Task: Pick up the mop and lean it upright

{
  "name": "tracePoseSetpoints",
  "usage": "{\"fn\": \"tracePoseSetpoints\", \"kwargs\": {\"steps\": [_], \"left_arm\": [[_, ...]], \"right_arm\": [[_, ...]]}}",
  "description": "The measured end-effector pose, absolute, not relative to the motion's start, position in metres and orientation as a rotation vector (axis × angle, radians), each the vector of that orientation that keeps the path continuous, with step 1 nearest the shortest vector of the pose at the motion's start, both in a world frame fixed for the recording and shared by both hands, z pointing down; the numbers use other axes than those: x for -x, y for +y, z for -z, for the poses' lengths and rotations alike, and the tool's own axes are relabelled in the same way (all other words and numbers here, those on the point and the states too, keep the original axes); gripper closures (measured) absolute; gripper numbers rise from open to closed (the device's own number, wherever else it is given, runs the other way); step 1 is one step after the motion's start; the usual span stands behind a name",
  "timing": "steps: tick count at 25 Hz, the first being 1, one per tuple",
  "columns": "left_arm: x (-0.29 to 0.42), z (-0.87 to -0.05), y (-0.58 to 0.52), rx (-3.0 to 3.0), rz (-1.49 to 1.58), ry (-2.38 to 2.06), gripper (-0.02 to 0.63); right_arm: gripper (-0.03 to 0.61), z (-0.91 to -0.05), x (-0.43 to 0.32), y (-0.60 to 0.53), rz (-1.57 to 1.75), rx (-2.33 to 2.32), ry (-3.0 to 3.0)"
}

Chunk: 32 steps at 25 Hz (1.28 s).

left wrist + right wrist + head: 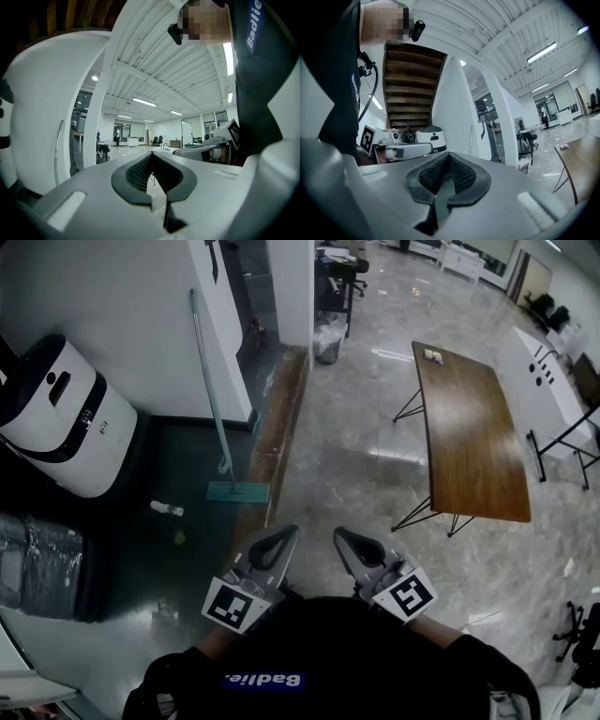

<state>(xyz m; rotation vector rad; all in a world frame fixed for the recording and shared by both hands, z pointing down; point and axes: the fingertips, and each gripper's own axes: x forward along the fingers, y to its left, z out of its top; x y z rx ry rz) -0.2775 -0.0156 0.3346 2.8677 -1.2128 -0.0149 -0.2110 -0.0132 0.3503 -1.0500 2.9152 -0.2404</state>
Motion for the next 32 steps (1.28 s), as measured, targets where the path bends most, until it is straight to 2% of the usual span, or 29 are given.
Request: {"fn": "tracePoseSetpoints", "kwargs": {"steps": [12,22,32], "left_arm": [[0.391,-0.341,-0.086,-2.858,0.050,-1.129,0.594],[0.423,-0.346,-0.109,-2.828,0.033,-1.174,0.593],[0.431,-0.334,-0.145,-2.815,-0.032,-1.367,0.585]], "right_arm": [[0.572,-0.345,0.313,-0.072,0.195,1.219,2.916],[0.572,-0.352,0.340,-0.087,0.205,1.218,2.948],[0.572,-0.347,0.345,-0.127,0.164,1.011,2.976]]}}
